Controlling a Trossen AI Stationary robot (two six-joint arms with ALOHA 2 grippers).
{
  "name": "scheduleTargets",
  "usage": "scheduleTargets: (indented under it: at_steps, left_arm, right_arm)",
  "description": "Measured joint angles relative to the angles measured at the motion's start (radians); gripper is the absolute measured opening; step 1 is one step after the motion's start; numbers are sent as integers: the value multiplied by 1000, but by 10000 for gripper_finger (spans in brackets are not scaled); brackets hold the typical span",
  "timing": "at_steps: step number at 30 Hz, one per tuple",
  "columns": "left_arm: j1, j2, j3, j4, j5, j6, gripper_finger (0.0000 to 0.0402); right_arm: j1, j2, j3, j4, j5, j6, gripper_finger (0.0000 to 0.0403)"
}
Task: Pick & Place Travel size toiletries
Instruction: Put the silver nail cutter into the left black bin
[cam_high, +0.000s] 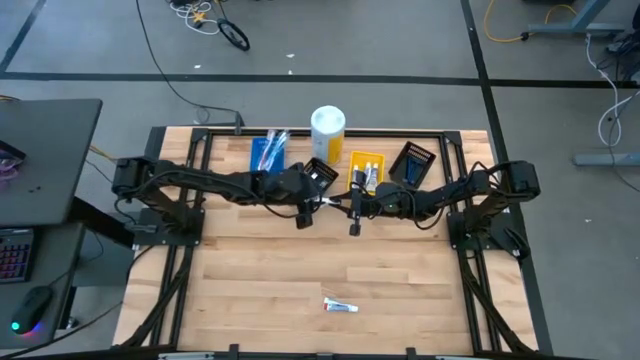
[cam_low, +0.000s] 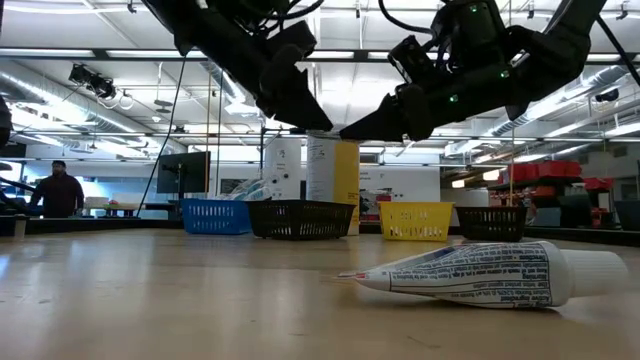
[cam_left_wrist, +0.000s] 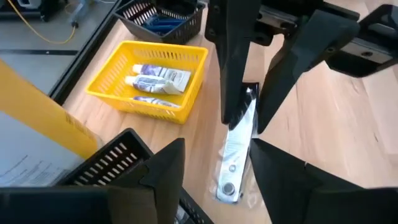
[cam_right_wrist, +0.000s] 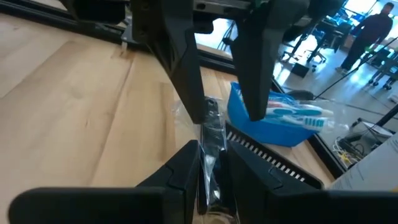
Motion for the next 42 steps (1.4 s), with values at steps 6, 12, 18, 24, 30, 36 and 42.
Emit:
scheduleTargets:
  at_steps: [6, 12, 18, 24, 30, 36, 42]
  left_arm:
    - [0, 6, 0, 2, 4, -9, 150]
    - [0, 7, -2, 13, 1, -10, 132]
    - [0, 8, -2, 25, -1, 10, 160]
    - [-1, 8, -2, 12, -67, 41, 198]
    - [4, 7, -2, 14, -89, 150, 210]
    - [2, 7, -2, 15, -84, 255, 195]
    - [2, 6, -2, 25, -92, 268, 143]
  right_arm:
    - [-1, 0, 0, 5, 6, 0, 85]
    - [-2, -1, 0, -17, 63, 0, 85]
    - [-11, -2, 0, -22, 61, 32, 75]
    - [-28, -2, 0, -14, 61, 81, 71]
    - [-29, -2, 0, 43, 37, 134, 70]
    - [-31, -2, 1, 59, 5, 155, 69]
    - [-37, -2, 1, 50, 2, 156, 69]
